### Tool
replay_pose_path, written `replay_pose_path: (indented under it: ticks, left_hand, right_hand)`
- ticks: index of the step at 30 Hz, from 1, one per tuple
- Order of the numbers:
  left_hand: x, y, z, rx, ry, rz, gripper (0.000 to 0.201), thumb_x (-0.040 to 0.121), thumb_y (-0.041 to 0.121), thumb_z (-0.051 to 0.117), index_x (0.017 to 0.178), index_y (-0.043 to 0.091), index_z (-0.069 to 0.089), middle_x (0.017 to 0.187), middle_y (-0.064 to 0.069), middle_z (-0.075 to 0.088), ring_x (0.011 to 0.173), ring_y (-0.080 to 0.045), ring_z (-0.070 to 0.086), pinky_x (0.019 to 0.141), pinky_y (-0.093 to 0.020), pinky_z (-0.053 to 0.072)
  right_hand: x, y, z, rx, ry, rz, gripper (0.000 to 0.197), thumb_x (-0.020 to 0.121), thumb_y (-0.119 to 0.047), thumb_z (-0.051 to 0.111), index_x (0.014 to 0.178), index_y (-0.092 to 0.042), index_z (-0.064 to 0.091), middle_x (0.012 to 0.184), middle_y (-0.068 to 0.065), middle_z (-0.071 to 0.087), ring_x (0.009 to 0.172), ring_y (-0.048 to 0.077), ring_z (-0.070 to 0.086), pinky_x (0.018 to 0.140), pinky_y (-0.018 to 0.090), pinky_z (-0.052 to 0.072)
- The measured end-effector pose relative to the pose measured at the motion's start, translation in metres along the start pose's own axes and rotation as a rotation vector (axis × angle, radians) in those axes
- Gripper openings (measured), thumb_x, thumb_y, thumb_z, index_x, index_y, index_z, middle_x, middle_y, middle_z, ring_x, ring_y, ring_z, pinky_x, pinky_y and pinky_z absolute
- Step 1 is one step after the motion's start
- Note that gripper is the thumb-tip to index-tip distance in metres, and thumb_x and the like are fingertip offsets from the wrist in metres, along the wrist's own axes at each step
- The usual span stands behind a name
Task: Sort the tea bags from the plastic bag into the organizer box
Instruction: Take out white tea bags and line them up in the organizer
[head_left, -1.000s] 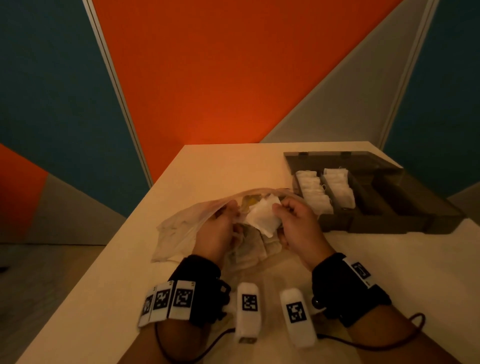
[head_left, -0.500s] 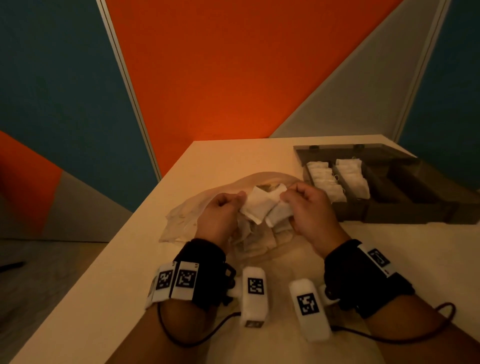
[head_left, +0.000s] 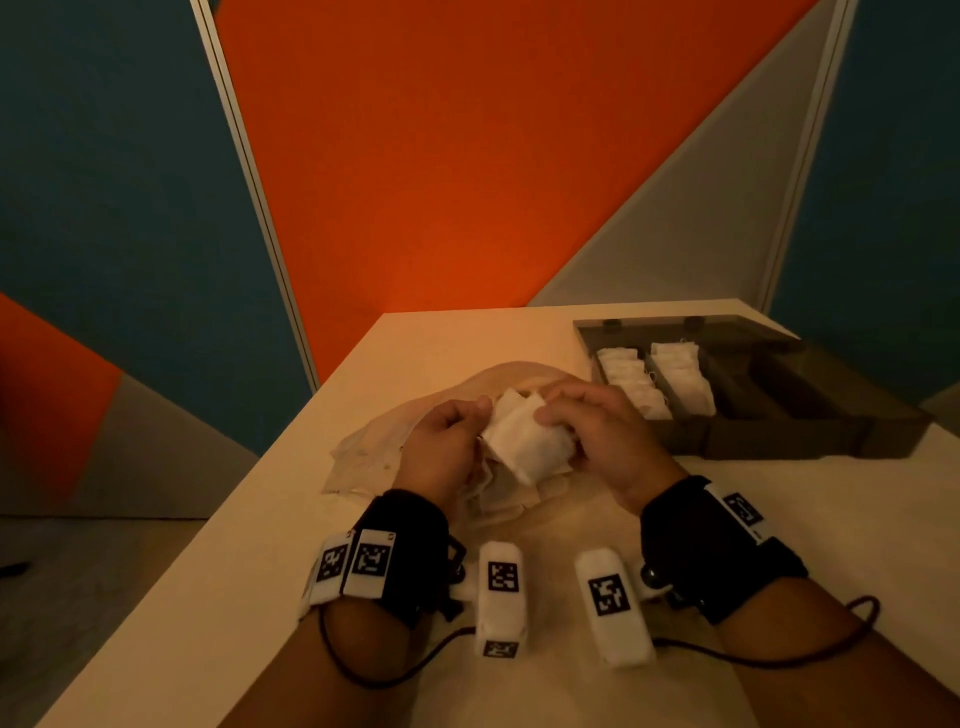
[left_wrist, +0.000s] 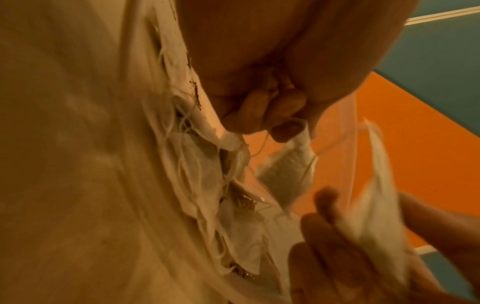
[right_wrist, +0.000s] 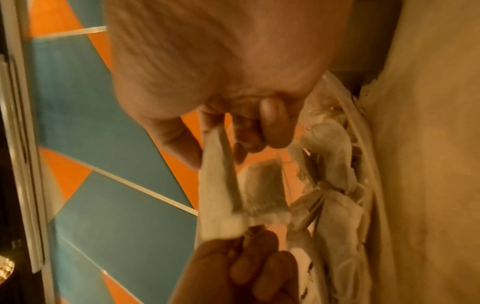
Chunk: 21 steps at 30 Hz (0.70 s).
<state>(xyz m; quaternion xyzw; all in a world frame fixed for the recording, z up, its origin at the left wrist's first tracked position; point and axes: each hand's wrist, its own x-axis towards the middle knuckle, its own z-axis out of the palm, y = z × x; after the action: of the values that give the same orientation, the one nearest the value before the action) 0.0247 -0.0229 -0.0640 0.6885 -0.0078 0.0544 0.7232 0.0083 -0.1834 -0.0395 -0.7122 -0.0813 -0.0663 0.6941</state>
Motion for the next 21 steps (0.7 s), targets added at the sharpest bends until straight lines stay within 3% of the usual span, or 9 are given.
replay_pose_path:
  ticks: [2, 6, 8, 11, 16, 18, 21]
  left_hand:
    - [-0.004, 0.003, 0.002, -0.026, -0.071, 0.037, 0.031, 0.098, 0.026, 0.055, 0.073, 0.008, 0.059, 0.043, 0.0, 0.045, 0.035, -0.013, 0.033, 0.04, -0.022, 0.028]
    - [-0.005, 0.004, 0.002, -0.066, -0.1, 0.05, 0.03, 0.098, 0.024, 0.055, 0.073, 0.009, 0.061, 0.043, -0.001, 0.044, 0.034, -0.013, 0.032, 0.038, -0.02, 0.027]
    - [-0.003, 0.002, 0.002, -0.061, -0.077, 0.04, 0.03, 0.097, 0.025, 0.056, 0.073, 0.008, 0.061, 0.046, -0.003, 0.044, 0.034, -0.013, 0.032, 0.038, -0.02, 0.027]
    - [0.005, -0.005, -0.005, 0.026, 0.051, -0.021, 0.032, 0.094, 0.035, 0.06, 0.076, 0.008, 0.062, 0.052, -0.003, 0.049, 0.039, -0.016, 0.036, 0.043, -0.024, 0.031]
    - [0.009, -0.005, -0.012, 0.152, 0.216, -0.171, 0.042, 0.095, 0.048, 0.051, 0.084, 0.009, 0.064, 0.061, -0.007, 0.052, 0.048, -0.021, 0.043, 0.054, -0.03, 0.034]
    - [0.004, 0.001, -0.009, 0.092, 0.186, -0.129, 0.042, 0.093, 0.051, 0.052, 0.086, 0.011, 0.063, 0.069, -0.006, 0.057, 0.05, -0.02, 0.043, 0.057, -0.032, 0.035]
    - [-0.007, 0.01, 0.0, -0.036, -0.012, -0.029, 0.043, 0.088, 0.046, 0.062, 0.091, 0.003, 0.066, 0.074, -0.005, 0.06, 0.05, -0.017, 0.042, 0.046, -0.025, 0.031]
  right_hand:
    - [0.003, 0.005, 0.003, -0.13, -0.044, -0.008, 0.021, 0.085, -0.007, 0.067, 0.066, -0.014, 0.062, 0.053, -0.016, 0.052, 0.052, -0.002, 0.047, 0.054, 0.019, 0.036]
    - [0.004, 0.009, 0.002, -0.139, -0.059, 0.043, 0.022, 0.087, -0.01, 0.067, 0.066, -0.013, 0.062, 0.047, -0.017, 0.049, 0.046, -0.003, 0.046, 0.049, 0.013, 0.034]
    - [0.004, 0.006, 0.0, -0.087, -0.038, 0.069, 0.018, 0.086, -0.009, 0.066, 0.068, -0.007, 0.066, 0.053, -0.01, 0.054, 0.054, 0.001, 0.051, 0.055, 0.019, 0.041]
    - [0.004, 0.002, -0.002, -0.037, 0.053, 0.114, 0.014, 0.083, -0.01, 0.065, 0.078, 0.003, 0.069, 0.077, 0.007, 0.059, 0.079, 0.022, 0.056, 0.068, 0.035, 0.044]
    - [0.002, -0.006, -0.005, 0.004, 0.162, 0.132, 0.023, 0.082, -0.004, 0.059, 0.093, 0.016, 0.06, 0.082, 0.009, 0.054, 0.081, 0.021, 0.051, 0.069, 0.034, 0.04]
    - [0.002, -0.007, -0.004, -0.02, 0.188, 0.127, 0.026, 0.081, -0.003, 0.058, 0.096, 0.018, 0.058, 0.083, 0.009, 0.053, 0.079, 0.02, 0.049, 0.07, 0.034, 0.039]
    - [0.003, -0.007, -0.002, -0.049, 0.189, 0.123, 0.026, 0.079, -0.003, 0.059, 0.094, 0.018, 0.058, 0.082, 0.009, 0.051, 0.078, 0.021, 0.047, 0.07, 0.034, 0.037]
